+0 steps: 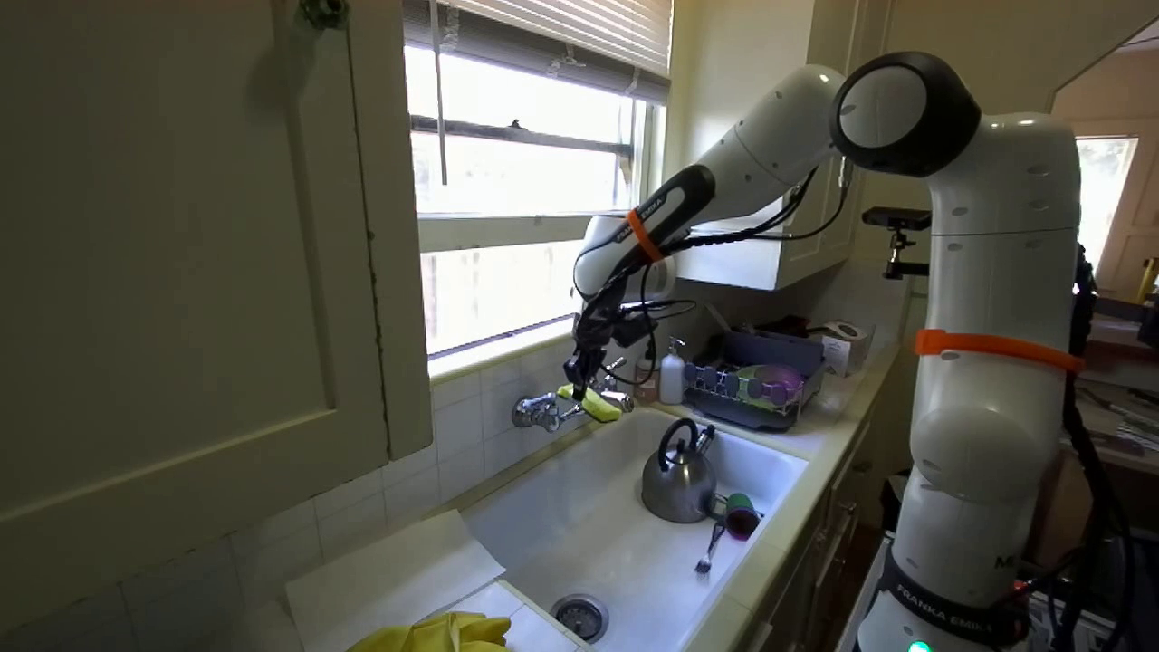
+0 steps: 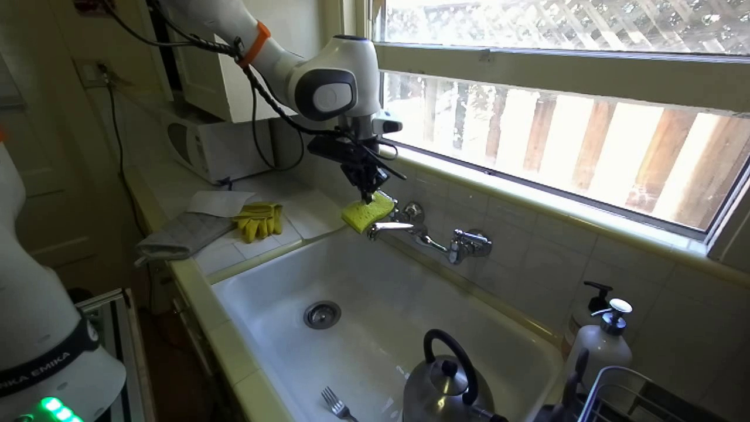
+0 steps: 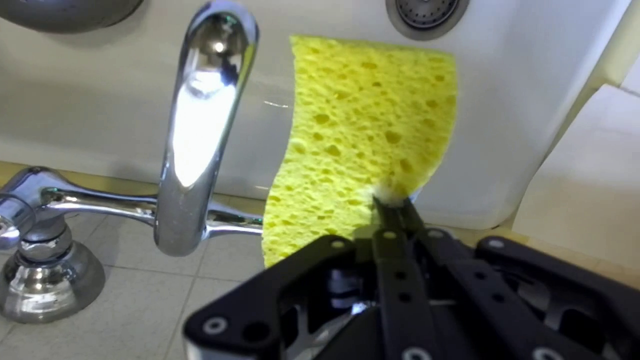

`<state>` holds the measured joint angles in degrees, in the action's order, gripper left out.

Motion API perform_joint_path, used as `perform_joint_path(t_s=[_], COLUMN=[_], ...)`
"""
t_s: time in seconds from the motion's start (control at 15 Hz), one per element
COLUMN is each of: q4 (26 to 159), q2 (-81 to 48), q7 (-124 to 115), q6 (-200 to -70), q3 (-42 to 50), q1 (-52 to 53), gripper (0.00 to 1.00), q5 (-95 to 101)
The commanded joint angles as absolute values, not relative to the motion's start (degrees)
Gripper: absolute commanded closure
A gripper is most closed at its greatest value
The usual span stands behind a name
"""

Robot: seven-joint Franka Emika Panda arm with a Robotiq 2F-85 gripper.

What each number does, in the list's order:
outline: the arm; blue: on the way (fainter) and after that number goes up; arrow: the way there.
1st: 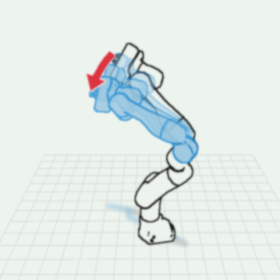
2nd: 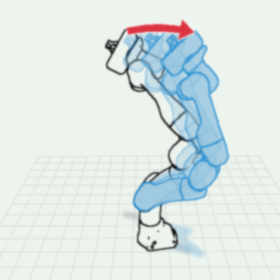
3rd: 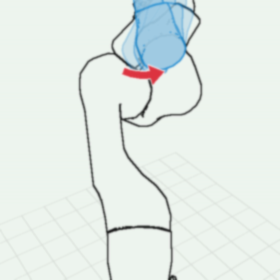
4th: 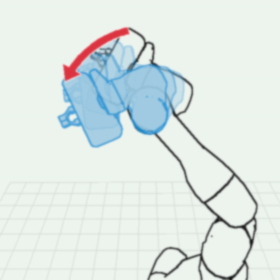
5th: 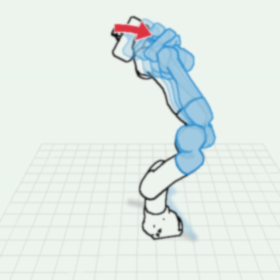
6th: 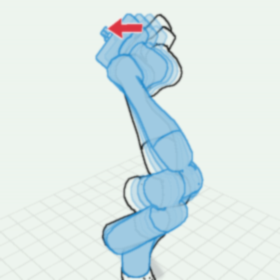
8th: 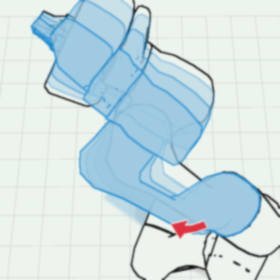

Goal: Use the yellow sponge to clean the left tap

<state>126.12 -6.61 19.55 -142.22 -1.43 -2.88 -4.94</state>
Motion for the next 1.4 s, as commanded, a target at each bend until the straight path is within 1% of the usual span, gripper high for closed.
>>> perform_joint_path(t_s=[0.0,1.0,1.07,1.13,1.2,1.33], q4=[129.0,134.7,135.1,135.1,135.3,135.6], q2=[-3.2,-1.8,-1.9,-1.9,-1.9,-1.6], q7=[20.3,21.7,20.3,20.5,19.8,19.9], q6=[-138.4,-138.5,-139.5,-139.2,-139.8,-139.7], q3=[-1.3,-1.0,-0.8,-0.7,-0.5,-0.3], q1=[-2.3,-1.5,-1.5,-1.6,-1.6,-1.7], gripper=[0.99,0.99,0.72,0.71,0.66,0.51], q5=[-3.8,0.0,2.0,2.4,3.7,4.6])
